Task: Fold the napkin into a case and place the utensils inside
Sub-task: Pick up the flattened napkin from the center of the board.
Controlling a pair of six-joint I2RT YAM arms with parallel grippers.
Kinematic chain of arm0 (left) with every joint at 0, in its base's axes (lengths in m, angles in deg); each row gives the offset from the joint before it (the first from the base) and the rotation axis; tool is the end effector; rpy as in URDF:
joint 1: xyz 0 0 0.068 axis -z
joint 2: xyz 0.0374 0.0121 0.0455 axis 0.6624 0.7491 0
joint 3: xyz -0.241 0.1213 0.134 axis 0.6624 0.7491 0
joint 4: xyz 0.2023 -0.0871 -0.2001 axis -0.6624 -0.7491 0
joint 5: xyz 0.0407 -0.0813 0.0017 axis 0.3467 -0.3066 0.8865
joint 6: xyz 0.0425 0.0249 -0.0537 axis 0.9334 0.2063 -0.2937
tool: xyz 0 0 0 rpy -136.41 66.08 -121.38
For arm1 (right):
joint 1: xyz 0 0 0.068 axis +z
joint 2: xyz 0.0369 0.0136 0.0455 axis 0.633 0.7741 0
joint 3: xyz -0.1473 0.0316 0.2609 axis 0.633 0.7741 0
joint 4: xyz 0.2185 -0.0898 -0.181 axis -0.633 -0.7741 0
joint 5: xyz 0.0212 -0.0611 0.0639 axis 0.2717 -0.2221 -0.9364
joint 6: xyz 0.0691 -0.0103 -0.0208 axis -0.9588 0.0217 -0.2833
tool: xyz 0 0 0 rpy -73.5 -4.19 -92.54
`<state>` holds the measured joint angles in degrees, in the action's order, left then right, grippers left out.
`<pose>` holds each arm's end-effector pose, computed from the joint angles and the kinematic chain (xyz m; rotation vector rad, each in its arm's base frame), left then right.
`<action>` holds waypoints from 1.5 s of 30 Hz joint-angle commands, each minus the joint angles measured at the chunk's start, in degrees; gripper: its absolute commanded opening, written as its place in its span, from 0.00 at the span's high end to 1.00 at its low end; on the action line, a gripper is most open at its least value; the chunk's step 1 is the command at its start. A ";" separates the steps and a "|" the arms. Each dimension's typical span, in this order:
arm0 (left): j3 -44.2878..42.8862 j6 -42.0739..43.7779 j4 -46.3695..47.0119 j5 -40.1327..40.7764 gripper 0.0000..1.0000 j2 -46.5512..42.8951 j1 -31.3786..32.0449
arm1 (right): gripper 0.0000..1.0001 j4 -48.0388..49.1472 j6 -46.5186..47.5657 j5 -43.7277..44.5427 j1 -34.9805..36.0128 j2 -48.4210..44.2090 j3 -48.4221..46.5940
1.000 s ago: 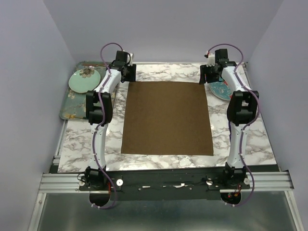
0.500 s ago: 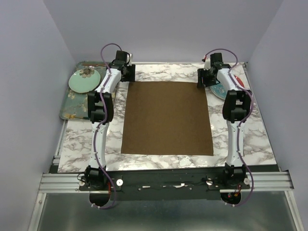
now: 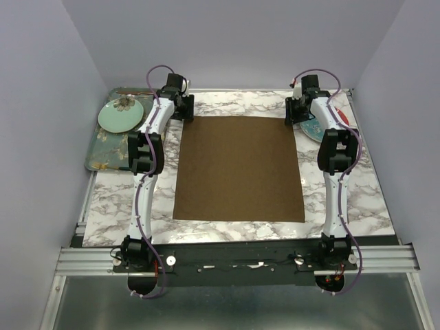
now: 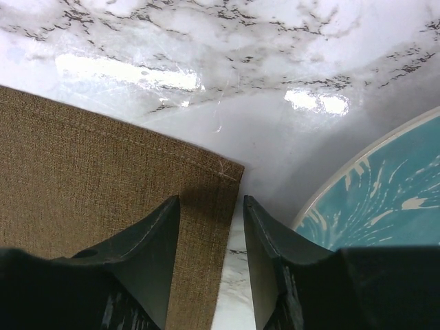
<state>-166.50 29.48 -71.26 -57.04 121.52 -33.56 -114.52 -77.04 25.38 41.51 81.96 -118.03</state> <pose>0.6322 -0.0950 0.1639 0.0117 2.5222 -0.2648 0.6188 0.0356 0.1563 -0.2286 2.5599 0.2256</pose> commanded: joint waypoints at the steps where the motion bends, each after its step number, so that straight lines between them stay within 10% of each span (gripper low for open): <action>1: -2.78 0.53 -3.69 -4.28 0.40 2.73 -0.45 | 0.51 -2.19 1.73 -1.96 -0.04 2.62 -2.35; 12: -3.22 1.24 -3.16 -5.69 0.58 2.65 -0.45 | 0.64 -2.72 3.92 -4.50 -0.13 3.06 -3.05; 18: 1.85 1.85 1.49 -6.04 0.68 -0.86 -0.45 | 0.99 -0.80 4.19 -5.91 -0.04 1.48 -0.87; 27: 19.60 3.87 14.48 -6.40 0.89 -12.71 -0.10 | 1.00 3.16 6.03 -9.16 -0.04 -7.13 4.86; 45: 44.75 19.41 20.85 -13.24 1.00 -36.35 0.16 | 0.99 -5.61 15.61 -12.51 -0.04 -24.70 19.87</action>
<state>-127.93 40.41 -49.75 -64.32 94.24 -33.54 -114.44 -66.17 14.03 41.45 62.98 -103.05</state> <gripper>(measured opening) 0.010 0.013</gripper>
